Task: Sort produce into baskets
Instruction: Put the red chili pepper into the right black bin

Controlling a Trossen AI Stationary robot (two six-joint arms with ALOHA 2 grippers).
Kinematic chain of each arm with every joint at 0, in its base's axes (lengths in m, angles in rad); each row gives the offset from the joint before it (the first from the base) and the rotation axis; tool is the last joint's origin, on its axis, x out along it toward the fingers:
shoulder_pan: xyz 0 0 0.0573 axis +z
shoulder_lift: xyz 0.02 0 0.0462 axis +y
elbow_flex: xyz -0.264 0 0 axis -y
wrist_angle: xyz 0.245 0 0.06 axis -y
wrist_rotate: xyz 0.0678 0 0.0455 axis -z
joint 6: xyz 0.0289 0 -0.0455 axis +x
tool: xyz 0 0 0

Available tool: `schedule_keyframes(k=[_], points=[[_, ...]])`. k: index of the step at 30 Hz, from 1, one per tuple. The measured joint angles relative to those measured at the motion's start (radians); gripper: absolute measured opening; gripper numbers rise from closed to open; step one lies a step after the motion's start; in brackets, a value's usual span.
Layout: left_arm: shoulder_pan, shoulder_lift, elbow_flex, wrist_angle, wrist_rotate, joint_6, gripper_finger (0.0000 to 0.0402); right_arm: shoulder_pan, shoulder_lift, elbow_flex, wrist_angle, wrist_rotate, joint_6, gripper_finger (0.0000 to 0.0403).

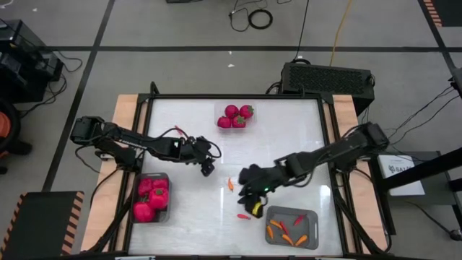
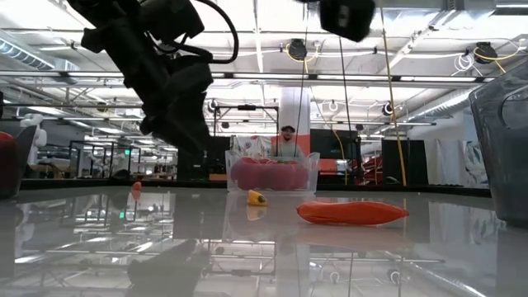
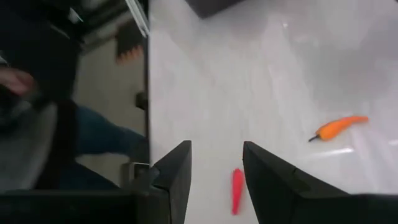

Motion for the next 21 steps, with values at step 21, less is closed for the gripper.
schedule_keyframes(k=[21], points=[[-0.103, 0.000, -0.082, -0.103, 0.011, 0.183, 0.0231, 0.089, 0.530, 0.401, -0.400, -0.031, 0.129, 0.0136]])
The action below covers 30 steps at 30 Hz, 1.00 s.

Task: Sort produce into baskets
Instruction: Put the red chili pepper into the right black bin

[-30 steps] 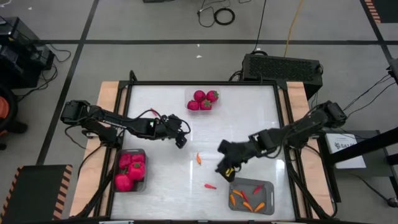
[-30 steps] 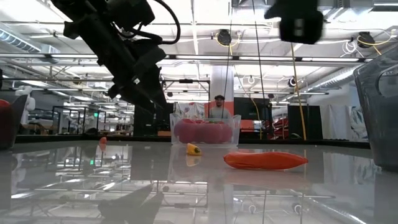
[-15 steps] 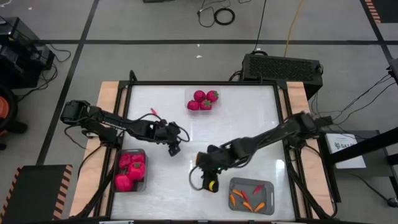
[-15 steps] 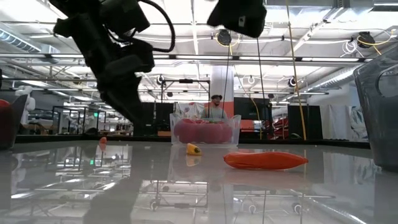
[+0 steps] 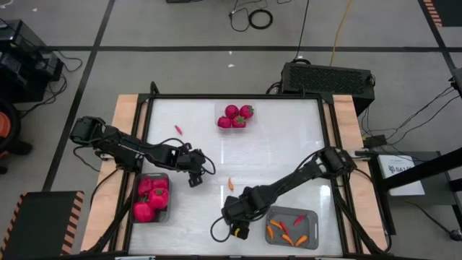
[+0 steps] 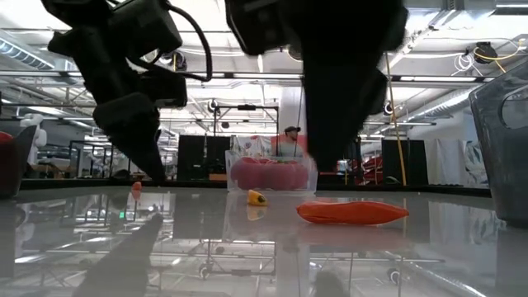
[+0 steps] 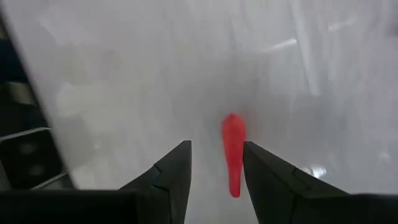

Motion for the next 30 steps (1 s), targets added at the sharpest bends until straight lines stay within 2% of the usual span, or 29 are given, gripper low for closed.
schedule_keyframes(k=[14, 17, 21, 23, 25, 30], points=[[0.001, 0.000, -0.025, 0.028, 0.000, -0.002, 0.0231, 0.032, 0.090, 0.006, -0.055, 0.033, 0.018, 0.0129], [0.001, 0.000, -0.025, 0.025, 0.000, 0.000, 0.0231, 0.031, 0.090, 0.005, -0.059, 0.033, 0.019, 0.0100], [0.001, 0.000, -0.025, 0.026, 0.000, 0.000, 0.0231, 0.017, 0.068, 0.000, -0.069, 0.024, 0.046, 0.0031], [0.001, 0.000, -0.025, 0.026, 0.000, 0.001, 0.0231, 0.008, 0.051, -0.002, -0.069, 0.023, 0.061, 0.0011], [0.001, 0.000, -0.025, 0.027, 0.000, 0.001, 0.0231, -0.008, 0.022, -0.002, -0.071, -0.009, 0.091, 0.0014], [0.001, 0.000, -0.025, 0.026, 0.000, 0.001, 0.0231, -0.046, -0.088, -0.002, -0.090, -0.170, 0.215, 0.0024]])
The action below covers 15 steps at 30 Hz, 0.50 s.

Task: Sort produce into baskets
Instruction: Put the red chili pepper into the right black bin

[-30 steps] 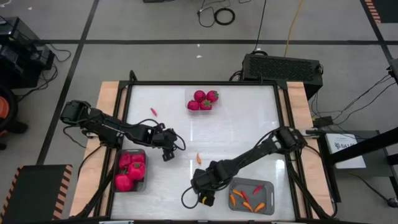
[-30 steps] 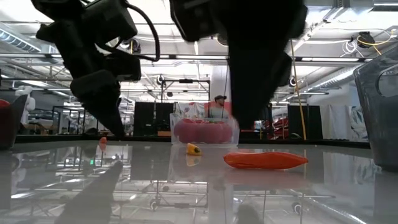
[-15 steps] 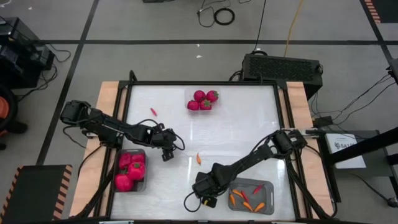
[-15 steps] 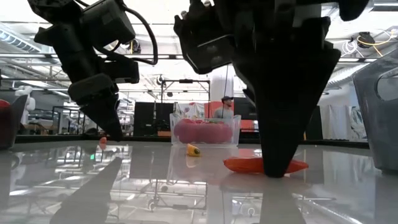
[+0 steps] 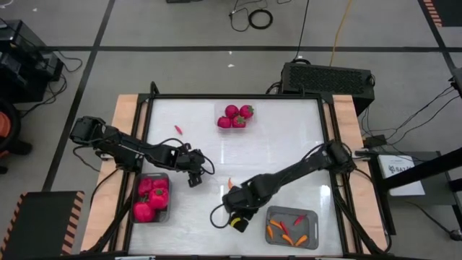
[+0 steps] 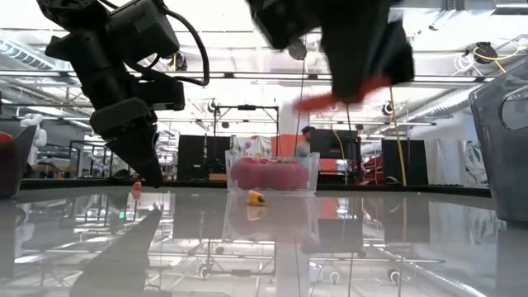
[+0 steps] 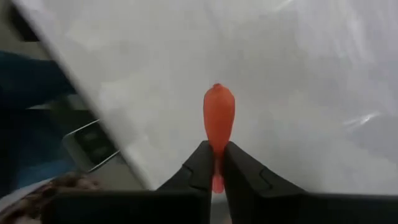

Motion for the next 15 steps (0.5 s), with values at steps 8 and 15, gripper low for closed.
schedule_keyframes(k=[8, 15], points=[[-0.001, 0.000, 0.000, -0.008, 0.015, 0.000, 0.0231, 0.055, -0.170, 0.001, -0.091, 0.007, 0.137, 0.0009], [-0.002, 0.000, 0.000, -0.007, 0.026, -0.001, 0.0231, 0.173, -0.206, 0.001, -0.281, 0.022, 0.313, 0.0022]])
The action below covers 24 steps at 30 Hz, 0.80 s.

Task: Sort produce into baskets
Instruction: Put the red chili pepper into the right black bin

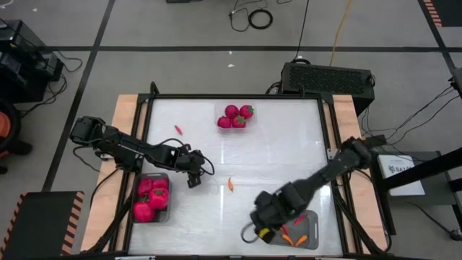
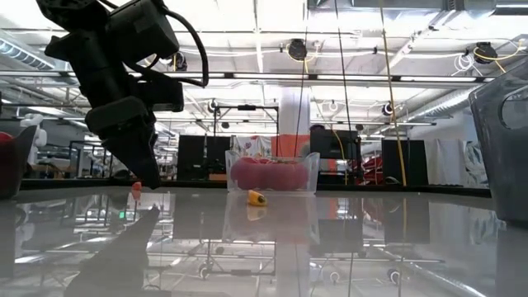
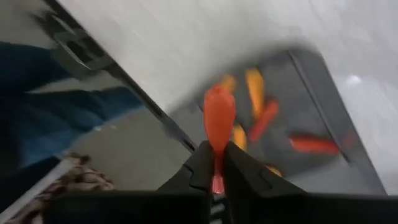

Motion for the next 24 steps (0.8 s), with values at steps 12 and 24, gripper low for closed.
schedule_keyframes(k=[12, 24], points=[[0.000, 0.000, 0.000, 0.044, 0.001, 0.051, 0.0231, 0.104, 0.005, 0.000, -0.165, 0.000, 0.240, 0.0066], [0.048, -0.032, 0.121, -0.186, -0.030, 0.206, 0.0231, 0.073, -0.037, 0.000, -0.132, 0.239, 0.218, 0.0142]])
